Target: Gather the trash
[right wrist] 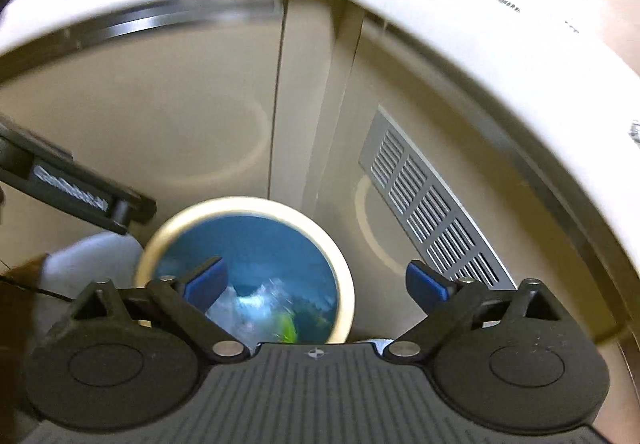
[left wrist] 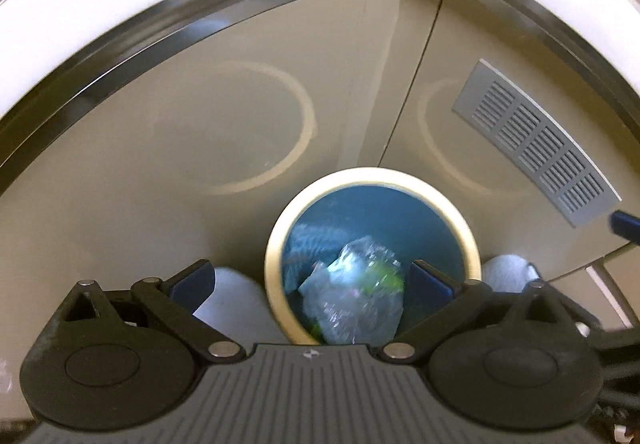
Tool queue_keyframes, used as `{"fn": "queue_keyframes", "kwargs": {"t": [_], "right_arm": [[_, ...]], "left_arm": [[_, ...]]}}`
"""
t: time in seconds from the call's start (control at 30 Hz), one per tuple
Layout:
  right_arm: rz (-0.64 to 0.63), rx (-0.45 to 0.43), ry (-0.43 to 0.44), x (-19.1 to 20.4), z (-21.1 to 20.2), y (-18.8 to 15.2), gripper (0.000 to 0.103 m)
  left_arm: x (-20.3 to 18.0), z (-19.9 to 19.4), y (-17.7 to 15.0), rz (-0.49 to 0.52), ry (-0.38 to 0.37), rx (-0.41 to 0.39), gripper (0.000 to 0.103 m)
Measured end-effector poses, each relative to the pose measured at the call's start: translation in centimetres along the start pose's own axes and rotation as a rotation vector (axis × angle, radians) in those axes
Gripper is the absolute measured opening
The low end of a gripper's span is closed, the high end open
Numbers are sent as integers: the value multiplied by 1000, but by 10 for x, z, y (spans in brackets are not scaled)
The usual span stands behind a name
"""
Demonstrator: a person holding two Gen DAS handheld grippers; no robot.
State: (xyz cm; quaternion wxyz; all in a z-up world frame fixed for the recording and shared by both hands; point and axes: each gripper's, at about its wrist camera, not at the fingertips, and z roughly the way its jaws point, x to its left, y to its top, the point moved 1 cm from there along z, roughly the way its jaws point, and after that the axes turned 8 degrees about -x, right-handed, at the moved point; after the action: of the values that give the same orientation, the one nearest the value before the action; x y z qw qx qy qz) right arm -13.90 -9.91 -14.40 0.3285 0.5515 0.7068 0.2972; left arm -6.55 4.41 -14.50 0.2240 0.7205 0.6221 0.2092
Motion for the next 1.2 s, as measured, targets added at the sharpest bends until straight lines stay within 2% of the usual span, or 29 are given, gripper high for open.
{"fn": "queue_keyframes", "kwargs": {"t": [0.13,0.33,0.57,1.2], "right_arm": [[-64,-42,-9,15,-10,-9,100],[-70,-81,-25,23,-28,-10,100],[-70,-108,-35,25,-37,-12,101],[-98,-115,-38,32,-44,-13,101]], "left_arm": [[-7,-8,-8,29,1,16,103],[-15,-29,-11,84,12,-47,103],[-19,-31,-8,87,18,-64,103],[-18,-38,-7,86,17,-87,103]]}}
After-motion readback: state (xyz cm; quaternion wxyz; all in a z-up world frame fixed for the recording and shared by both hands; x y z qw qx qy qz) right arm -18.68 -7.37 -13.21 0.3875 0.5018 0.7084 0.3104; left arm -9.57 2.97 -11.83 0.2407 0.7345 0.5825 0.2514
